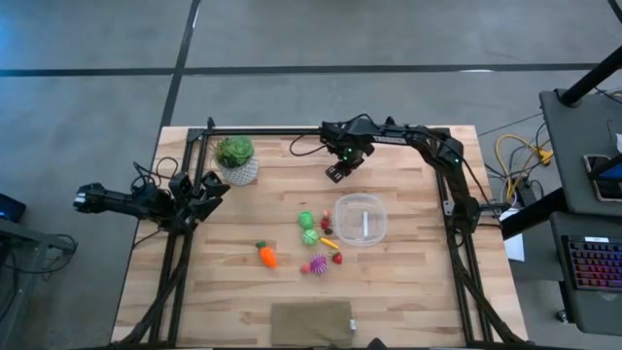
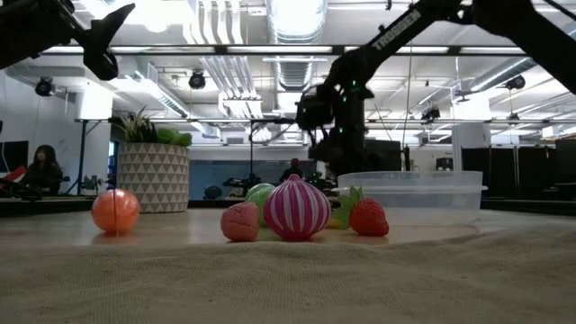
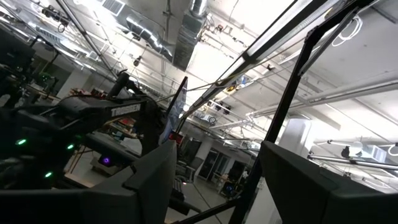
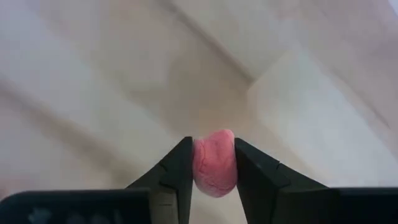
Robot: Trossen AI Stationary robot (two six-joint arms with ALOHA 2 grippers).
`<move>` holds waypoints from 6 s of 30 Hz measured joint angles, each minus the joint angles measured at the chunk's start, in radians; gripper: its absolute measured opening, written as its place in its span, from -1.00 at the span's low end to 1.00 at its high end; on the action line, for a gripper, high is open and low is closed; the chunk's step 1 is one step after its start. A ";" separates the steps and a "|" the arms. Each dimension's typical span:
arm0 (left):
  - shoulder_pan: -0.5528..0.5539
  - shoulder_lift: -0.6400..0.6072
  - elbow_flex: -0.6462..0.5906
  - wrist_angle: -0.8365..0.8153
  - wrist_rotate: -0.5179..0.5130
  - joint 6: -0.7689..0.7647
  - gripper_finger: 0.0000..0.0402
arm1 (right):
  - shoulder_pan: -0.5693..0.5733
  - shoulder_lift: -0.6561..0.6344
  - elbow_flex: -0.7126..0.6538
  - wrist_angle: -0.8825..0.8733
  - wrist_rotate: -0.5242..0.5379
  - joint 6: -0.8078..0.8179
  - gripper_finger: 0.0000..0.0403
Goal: Pick and placing Produce into tupperware
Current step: Put the top pink peach into the transparent container, then put the bottom red strawberry into the transparent container
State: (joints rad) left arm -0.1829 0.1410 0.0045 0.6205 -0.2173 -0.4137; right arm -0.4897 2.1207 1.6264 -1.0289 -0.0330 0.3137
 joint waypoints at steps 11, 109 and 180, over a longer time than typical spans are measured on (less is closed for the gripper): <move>0.000 0.000 0.000 0.000 0.000 0.001 0.09 | 0.153 -0.285 -0.012 -0.191 0.008 0.108 -0.52; 0.000 -0.006 0.000 -0.053 -0.008 -0.107 0.09 | 0.783 -0.102 -0.095 0.113 0.028 1.086 0.17; 0.000 -0.018 0.000 -0.019 -0.043 -0.106 0.09 | 0.734 -0.070 -0.191 0.243 -0.027 1.073 -0.25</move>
State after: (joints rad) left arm -0.1829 0.1234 0.0048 0.6018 -0.2600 -0.5198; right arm 0.2440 2.0502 1.4357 -0.7860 -0.0605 1.3869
